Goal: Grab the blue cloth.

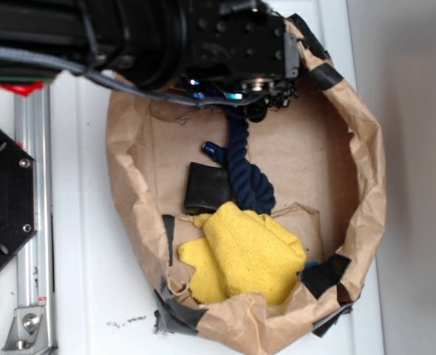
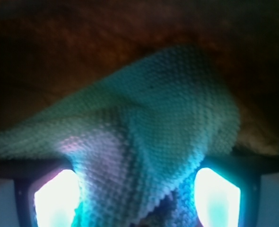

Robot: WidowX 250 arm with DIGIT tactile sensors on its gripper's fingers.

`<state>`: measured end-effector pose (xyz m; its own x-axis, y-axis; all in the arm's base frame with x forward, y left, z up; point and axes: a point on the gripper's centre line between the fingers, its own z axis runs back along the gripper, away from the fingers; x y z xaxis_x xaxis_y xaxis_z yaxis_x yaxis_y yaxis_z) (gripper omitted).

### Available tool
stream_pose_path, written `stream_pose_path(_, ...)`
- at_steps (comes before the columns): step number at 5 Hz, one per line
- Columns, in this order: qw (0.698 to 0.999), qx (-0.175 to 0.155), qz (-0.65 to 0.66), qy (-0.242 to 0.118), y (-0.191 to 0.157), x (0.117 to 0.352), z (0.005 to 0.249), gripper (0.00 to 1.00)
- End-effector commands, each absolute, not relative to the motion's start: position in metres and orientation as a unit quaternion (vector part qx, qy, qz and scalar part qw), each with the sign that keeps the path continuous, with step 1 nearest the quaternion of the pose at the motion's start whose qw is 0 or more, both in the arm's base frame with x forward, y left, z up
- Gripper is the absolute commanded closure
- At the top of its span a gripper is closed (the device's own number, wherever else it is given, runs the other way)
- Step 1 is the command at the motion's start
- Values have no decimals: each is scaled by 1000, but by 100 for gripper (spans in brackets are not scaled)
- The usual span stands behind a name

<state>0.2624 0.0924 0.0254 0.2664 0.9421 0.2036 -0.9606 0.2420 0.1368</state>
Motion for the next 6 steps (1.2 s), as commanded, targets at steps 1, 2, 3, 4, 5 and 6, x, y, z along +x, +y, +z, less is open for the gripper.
stream_pose_path(1,804,143,577,-25,102,279,18,0)
stream_pose_path(2,811,141,567,-22,100,279,15,91)
stream_pose_path(3,810,132,570,-23,98,275,18,100)
stream_pose_path(4,809,124,574,-26,98,271,21,100)
stream_pose_path(5,807,117,579,-21,96,266,19,100)
stream_pose_path(6,809,119,575,-21,95,265,20,100)
